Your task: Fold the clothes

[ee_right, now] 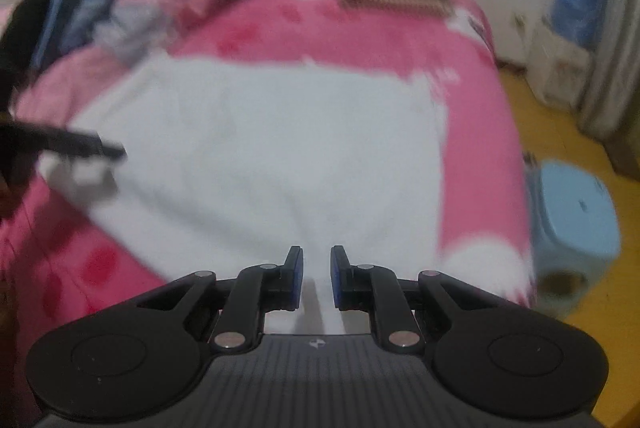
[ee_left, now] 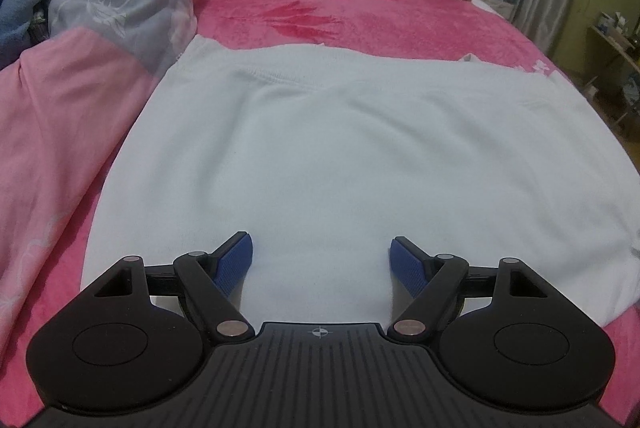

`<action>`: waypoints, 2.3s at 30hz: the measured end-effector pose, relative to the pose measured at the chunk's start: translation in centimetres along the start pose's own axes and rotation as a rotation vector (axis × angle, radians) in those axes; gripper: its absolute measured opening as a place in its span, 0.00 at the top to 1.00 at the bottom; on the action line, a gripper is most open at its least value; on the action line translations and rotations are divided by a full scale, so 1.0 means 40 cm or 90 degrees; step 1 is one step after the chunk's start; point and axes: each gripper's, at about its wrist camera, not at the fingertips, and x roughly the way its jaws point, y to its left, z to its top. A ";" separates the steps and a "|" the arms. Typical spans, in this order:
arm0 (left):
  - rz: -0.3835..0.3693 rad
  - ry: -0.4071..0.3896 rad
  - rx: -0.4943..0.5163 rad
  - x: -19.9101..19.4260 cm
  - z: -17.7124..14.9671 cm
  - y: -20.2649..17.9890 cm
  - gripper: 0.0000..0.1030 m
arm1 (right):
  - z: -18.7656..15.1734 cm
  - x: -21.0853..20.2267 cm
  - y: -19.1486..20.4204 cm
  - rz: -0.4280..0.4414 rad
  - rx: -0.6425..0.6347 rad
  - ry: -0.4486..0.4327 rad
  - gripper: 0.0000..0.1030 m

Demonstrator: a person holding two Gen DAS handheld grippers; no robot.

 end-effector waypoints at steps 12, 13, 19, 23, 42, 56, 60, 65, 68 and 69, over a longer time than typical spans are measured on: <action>0.044 0.043 0.019 0.018 0.011 -0.060 0.02 | -0.048 0.061 -0.099 -0.023 0.102 0.010 0.87; 0.053 0.043 0.027 0.021 0.010 -0.069 0.01 | -0.058 0.047 -0.118 -0.038 0.121 0.012 0.86; 0.078 0.052 0.027 0.025 0.015 -0.086 0.00 | -0.010 0.004 -0.150 -0.051 0.175 -0.013 0.85; 0.092 0.053 0.029 0.027 0.015 -0.096 0.00 | 0.064 0.051 -0.065 0.001 0.086 -0.037 0.85; 0.107 0.054 0.031 0.027 0.013 -0.107 0.00 | 0.139 0.173 -0.016 -0.104 0.055 0.007 0.66; 0.111 0.059 0.026 0.029 0.017 -0.105 0.00 | 0.198 0.251 0.083 0.006 -0.027 0.046 0.52; 0.112 0.060 0.026 0.029 0.017 -0.106 0.00 | 0.187 0.327 0.108 0.002 -0.069 0.086 0.06; 0.108 0.061 0.023 0.030 0.019 -0.101 0.00 | 0.180 0.342 0.143 -0.021 -0.082 0.081 0.00; 0.109 0.062 0.022 0.031 0.019 -0.103 0.00 | 0.179 0.343 0.148 -0.032 -0.082 0.080 0.00; 0.109 0.062 0.021 0.031 0.018 -0.104 0.00 | 0.180 0.344 0.149 -0.035 -0.081 0.080 0.00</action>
